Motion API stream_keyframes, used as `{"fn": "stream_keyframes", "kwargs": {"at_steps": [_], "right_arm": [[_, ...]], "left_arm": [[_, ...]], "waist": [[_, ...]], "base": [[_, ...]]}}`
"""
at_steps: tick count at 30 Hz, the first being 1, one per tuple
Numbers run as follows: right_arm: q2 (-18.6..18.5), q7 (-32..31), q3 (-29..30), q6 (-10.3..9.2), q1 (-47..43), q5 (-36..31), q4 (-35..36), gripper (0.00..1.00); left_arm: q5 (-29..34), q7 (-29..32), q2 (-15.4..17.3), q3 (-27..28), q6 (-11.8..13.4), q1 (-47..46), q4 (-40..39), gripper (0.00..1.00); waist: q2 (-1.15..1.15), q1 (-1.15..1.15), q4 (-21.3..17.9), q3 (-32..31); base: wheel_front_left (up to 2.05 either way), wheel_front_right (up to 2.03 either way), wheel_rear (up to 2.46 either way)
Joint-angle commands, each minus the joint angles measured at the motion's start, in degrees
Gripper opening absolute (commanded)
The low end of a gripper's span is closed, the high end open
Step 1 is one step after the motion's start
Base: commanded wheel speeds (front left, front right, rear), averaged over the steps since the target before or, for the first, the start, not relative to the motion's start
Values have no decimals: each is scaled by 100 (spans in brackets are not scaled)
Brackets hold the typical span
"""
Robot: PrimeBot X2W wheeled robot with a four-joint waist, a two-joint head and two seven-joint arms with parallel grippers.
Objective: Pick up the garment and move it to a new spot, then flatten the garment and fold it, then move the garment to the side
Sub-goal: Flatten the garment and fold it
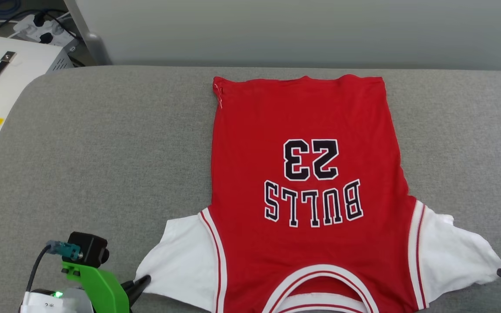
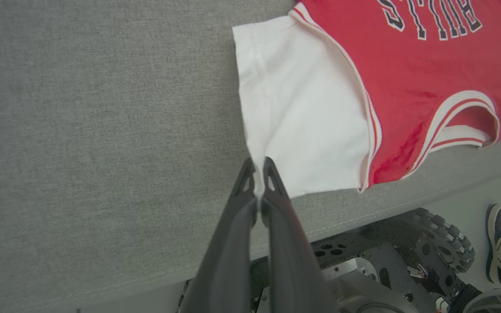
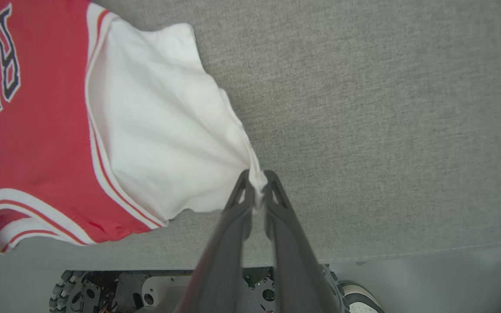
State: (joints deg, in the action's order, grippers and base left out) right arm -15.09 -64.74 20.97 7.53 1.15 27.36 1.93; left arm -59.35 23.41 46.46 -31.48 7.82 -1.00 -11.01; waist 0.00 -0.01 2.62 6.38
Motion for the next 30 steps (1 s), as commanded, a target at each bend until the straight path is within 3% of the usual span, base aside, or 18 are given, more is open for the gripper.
{"fn": "stream_keyframes", "kwargs": {"at_steps": [1,8,15,23,30], "right_arm": [[-49,-78,-5,-4,83,28,133,100],[-104,-313,0,-4,913,150,649,100],[-103,-778,-134,-4,2521,-41,740,100],[-347,-1377,-255,-4,4435,-612,31,100],[-778,-1303,-610,-4,5723,-1357,-965,100]], "left_arm": [[48,44,17,-1,38,-132,-115,0],[127,284,54,-31,177,-359,-968,0],[479,298,135,-47,276,-571,-1642,0],[811,217,86,-84,194,-897,-2040,0],[954,-24,-216,-173,-67,-1251,-1818,0]], "waist": [[0,1,84,171],[0,1,314,743],[0,1,648,1639],[0,1,1150,2556],[0,1,1670,3158]], "base": [[0,0,0],[0,0,0],[0,0,0],[0,0,0],[0,0,0]]}}
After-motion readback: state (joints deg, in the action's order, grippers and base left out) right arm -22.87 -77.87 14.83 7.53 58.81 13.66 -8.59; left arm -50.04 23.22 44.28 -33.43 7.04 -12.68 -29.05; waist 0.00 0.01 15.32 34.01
